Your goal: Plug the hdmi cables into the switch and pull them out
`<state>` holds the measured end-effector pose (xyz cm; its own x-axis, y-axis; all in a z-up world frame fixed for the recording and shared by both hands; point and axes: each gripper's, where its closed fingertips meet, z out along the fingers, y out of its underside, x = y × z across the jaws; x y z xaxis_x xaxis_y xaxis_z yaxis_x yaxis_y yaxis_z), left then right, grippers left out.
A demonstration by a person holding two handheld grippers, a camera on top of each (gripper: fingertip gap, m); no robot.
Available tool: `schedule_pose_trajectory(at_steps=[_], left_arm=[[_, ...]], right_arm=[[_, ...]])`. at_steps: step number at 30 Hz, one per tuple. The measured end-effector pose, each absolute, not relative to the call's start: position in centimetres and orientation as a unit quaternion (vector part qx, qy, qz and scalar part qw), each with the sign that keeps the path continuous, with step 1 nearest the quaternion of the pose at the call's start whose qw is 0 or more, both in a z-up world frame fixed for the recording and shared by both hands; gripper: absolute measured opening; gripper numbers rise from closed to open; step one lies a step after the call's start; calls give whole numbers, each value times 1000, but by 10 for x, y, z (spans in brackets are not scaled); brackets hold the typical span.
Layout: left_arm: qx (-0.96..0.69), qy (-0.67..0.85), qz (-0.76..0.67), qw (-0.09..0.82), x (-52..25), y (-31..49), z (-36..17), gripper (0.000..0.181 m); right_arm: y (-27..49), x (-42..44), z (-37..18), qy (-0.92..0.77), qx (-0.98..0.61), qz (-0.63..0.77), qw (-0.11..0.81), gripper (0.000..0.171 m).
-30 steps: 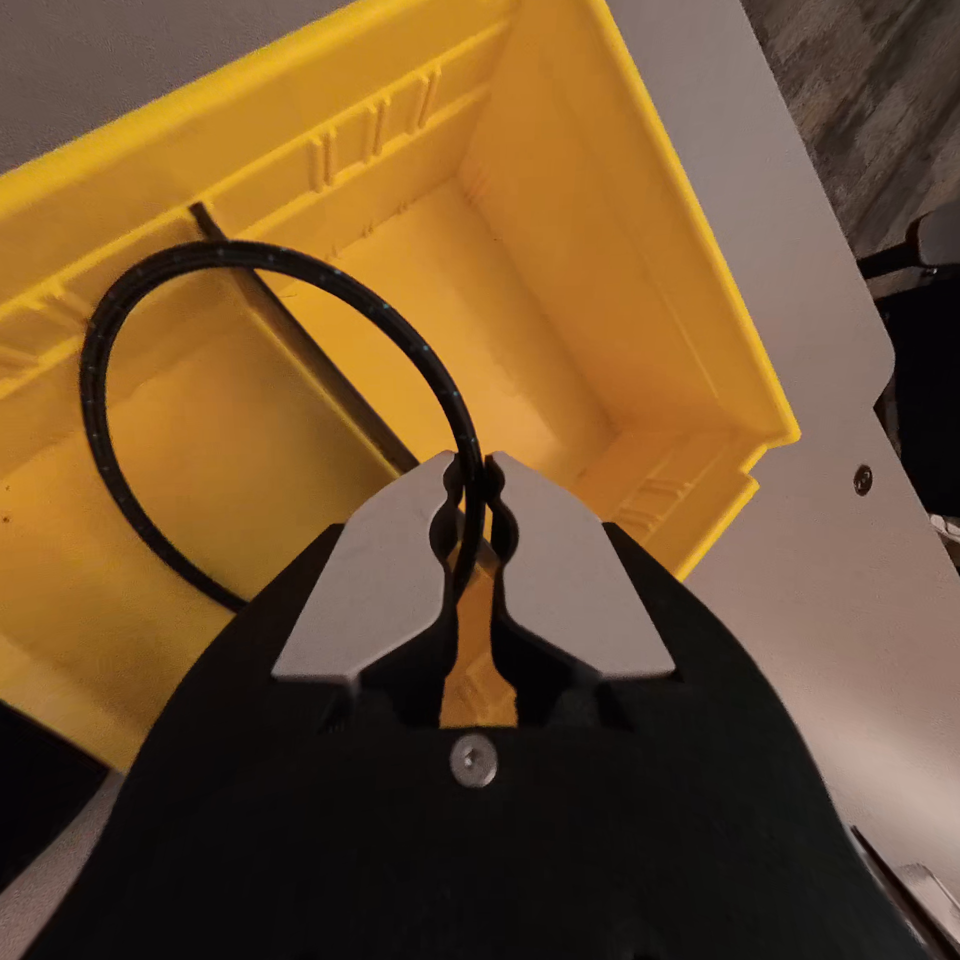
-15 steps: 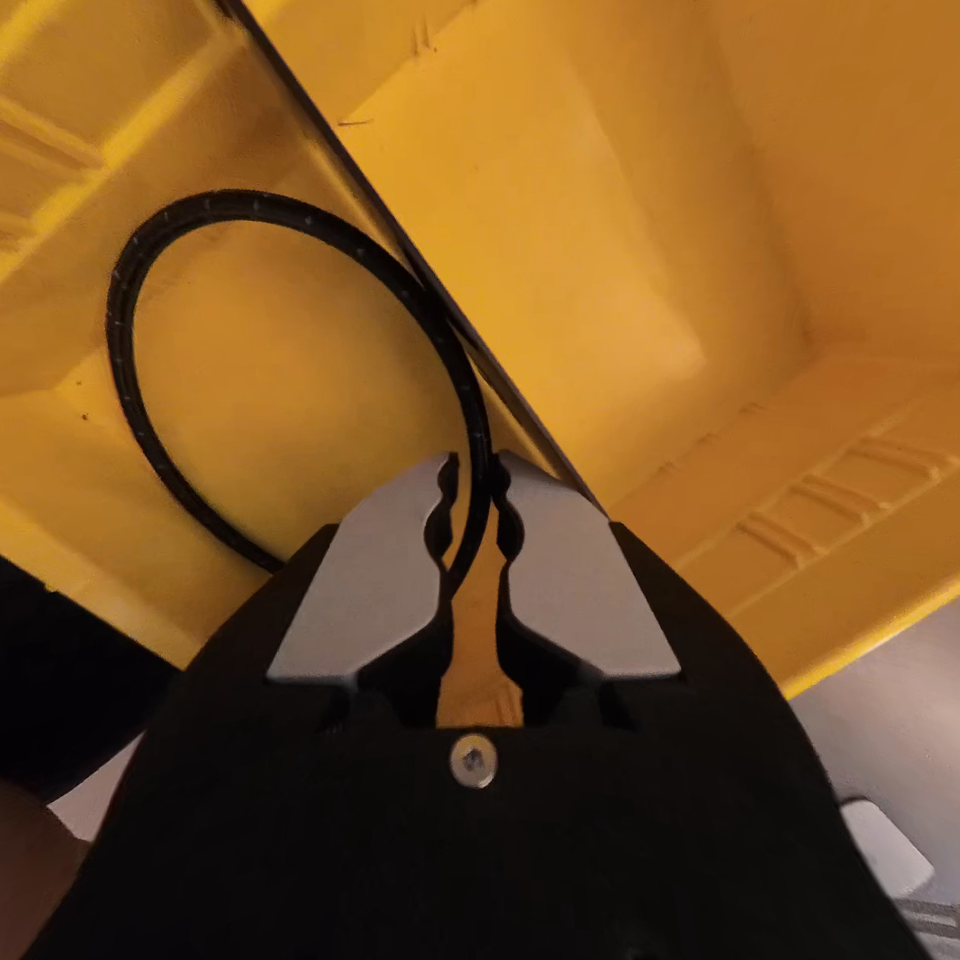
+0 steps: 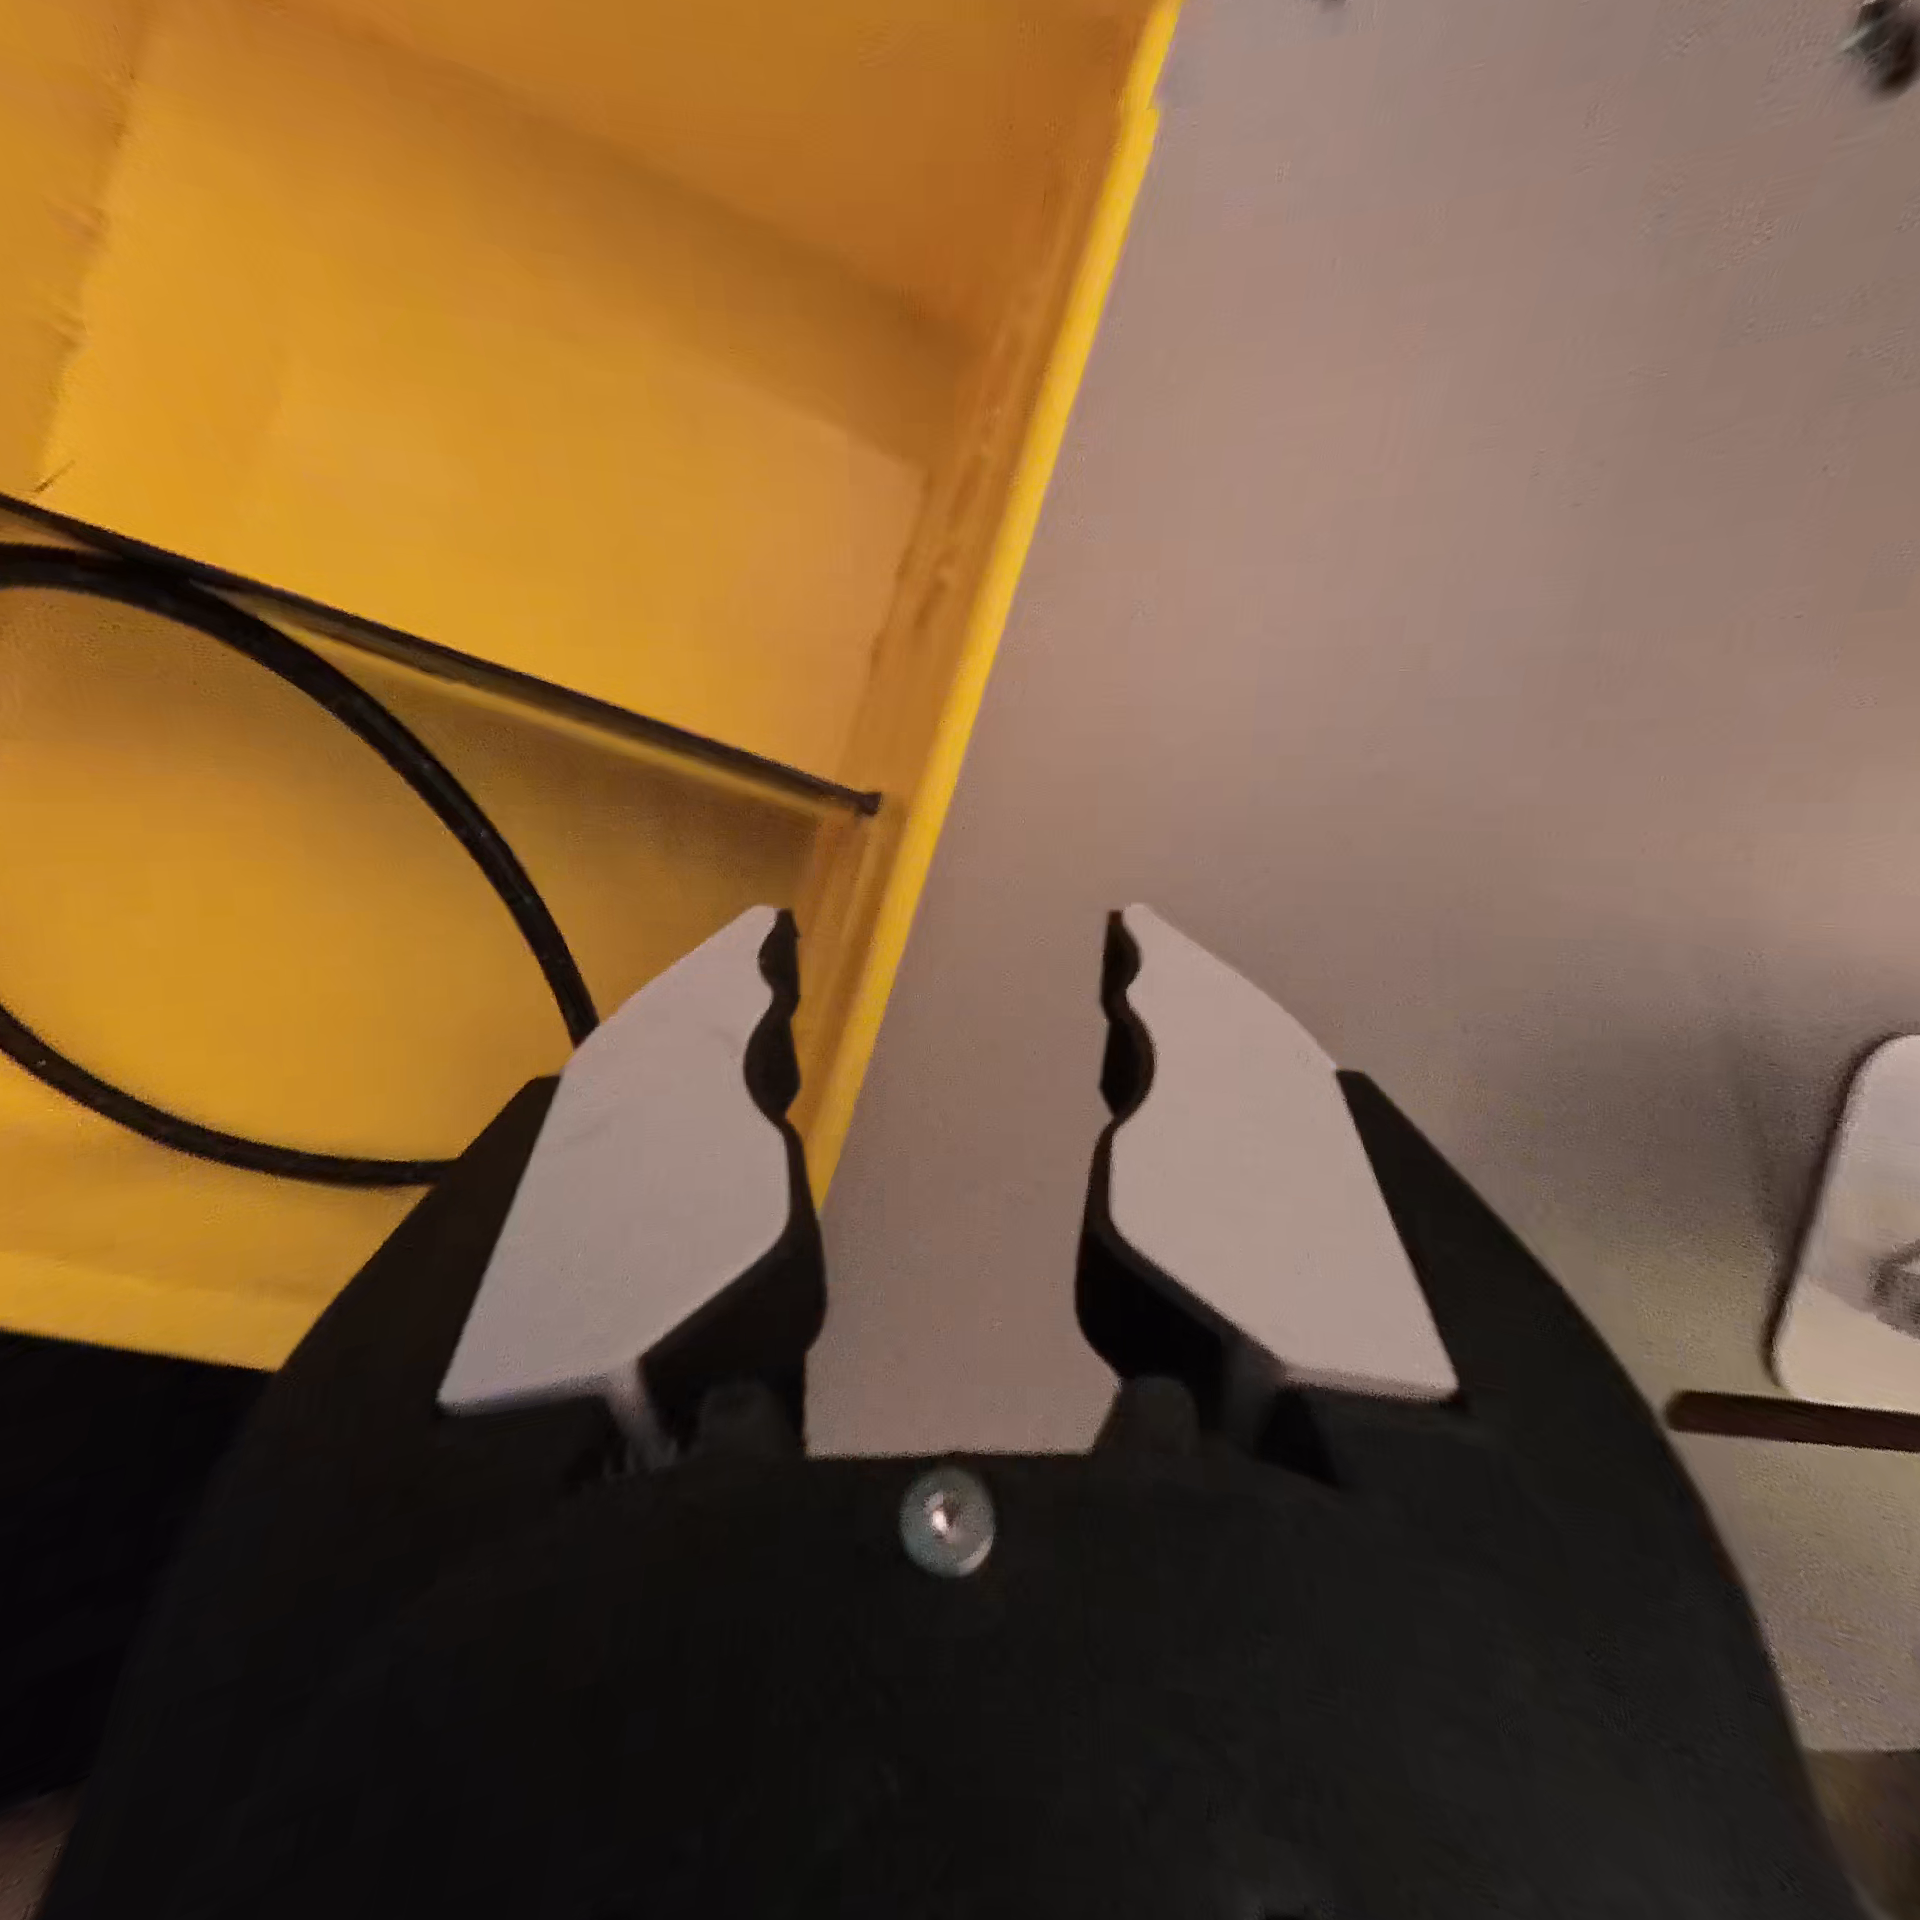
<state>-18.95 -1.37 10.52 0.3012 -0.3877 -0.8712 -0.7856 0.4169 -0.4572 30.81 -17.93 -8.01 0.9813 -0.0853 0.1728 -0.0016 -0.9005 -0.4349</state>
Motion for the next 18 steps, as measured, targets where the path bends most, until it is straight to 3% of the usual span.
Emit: schedule_pose_trajectory(at_steps=[1,2,3,4,7,18], left_arm=[[-516,570,161,619,-189,-13,104,14],[-516,571,162,618,-189,-13,104,14],[-517,571,163,617,-189,-12,103,14],[-517,571,163,616,-189,-12,103,14],[-518,574,164,613,-188,-12,101,13],[-516,580,162,609,-184,-14,98,13]], right_arm=[[-183,303,-92,32,-977,-60,204,53],[-183,299,-102,46,-980,-26,193,44],[-183,289,-109,61,-981,29,183,20],[-183,284,-114,91,-979,76,166,9],[-180,284,-116,185,-957,150,166,13],[-172,305,-117,213,-953,99,192,7]])
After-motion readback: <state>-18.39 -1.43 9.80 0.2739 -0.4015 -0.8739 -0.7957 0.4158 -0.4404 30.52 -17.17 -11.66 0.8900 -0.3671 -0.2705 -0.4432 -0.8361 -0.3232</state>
